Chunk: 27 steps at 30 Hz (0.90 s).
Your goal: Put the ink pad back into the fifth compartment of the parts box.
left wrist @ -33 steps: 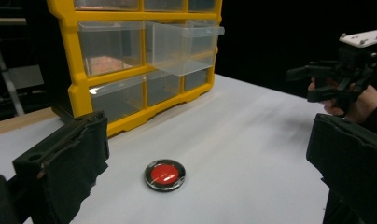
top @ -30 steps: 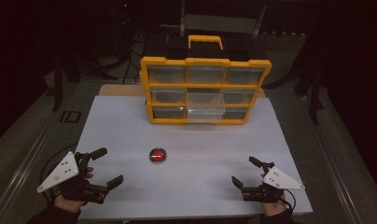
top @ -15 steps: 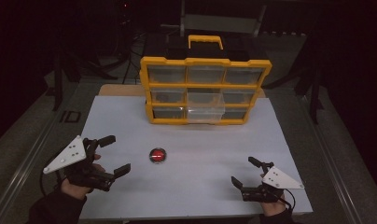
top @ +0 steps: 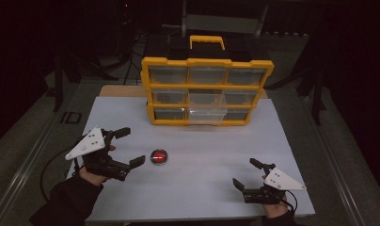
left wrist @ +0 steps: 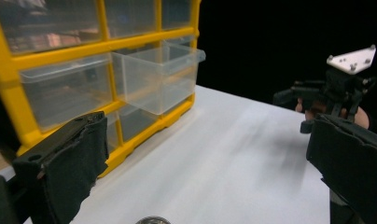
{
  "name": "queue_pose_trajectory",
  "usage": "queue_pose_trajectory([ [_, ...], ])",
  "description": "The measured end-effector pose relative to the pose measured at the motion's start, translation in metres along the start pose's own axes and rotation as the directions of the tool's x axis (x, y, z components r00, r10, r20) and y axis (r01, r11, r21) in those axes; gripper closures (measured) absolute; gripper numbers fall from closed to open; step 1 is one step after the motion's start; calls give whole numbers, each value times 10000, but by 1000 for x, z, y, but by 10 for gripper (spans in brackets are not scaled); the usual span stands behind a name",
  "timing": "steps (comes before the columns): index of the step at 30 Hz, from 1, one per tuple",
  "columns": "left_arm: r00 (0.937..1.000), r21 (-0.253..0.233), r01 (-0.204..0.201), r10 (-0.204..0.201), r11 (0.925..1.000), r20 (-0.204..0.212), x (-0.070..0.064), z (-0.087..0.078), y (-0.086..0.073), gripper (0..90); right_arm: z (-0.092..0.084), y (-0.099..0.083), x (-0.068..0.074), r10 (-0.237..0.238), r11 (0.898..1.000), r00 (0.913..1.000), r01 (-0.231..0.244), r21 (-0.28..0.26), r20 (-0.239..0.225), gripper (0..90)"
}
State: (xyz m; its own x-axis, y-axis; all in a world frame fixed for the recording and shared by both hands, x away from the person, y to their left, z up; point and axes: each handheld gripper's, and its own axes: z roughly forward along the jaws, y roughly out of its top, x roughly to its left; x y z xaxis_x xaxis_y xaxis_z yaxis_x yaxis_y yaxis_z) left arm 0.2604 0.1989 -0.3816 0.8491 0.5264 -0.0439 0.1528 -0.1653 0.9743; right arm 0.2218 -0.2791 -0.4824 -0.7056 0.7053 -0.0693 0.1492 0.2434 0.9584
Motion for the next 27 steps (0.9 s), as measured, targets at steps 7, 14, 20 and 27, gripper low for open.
queue_pose_trajectory([
  [7,9999,591,34,-41,9982,120,8,24,-11,0,0,0,0,-30,10000,10000,30,-15,-3,82],
  [14,9995,1127,-182,150,9935,293,15,47,-34,0,0,-1,-1,42,10000,10000,-42,-39,37,82],
  [20,9991,1511,-275,224,9881,352,19,60,-47,0,0,-1,-1,66,10000,10000,-66,-41,26,82],
  [27,9997,2089,-56,9,9779,226,31,73,-64,0,0,-2,-1,50,10000,10000,-50,-30,4,82],
])
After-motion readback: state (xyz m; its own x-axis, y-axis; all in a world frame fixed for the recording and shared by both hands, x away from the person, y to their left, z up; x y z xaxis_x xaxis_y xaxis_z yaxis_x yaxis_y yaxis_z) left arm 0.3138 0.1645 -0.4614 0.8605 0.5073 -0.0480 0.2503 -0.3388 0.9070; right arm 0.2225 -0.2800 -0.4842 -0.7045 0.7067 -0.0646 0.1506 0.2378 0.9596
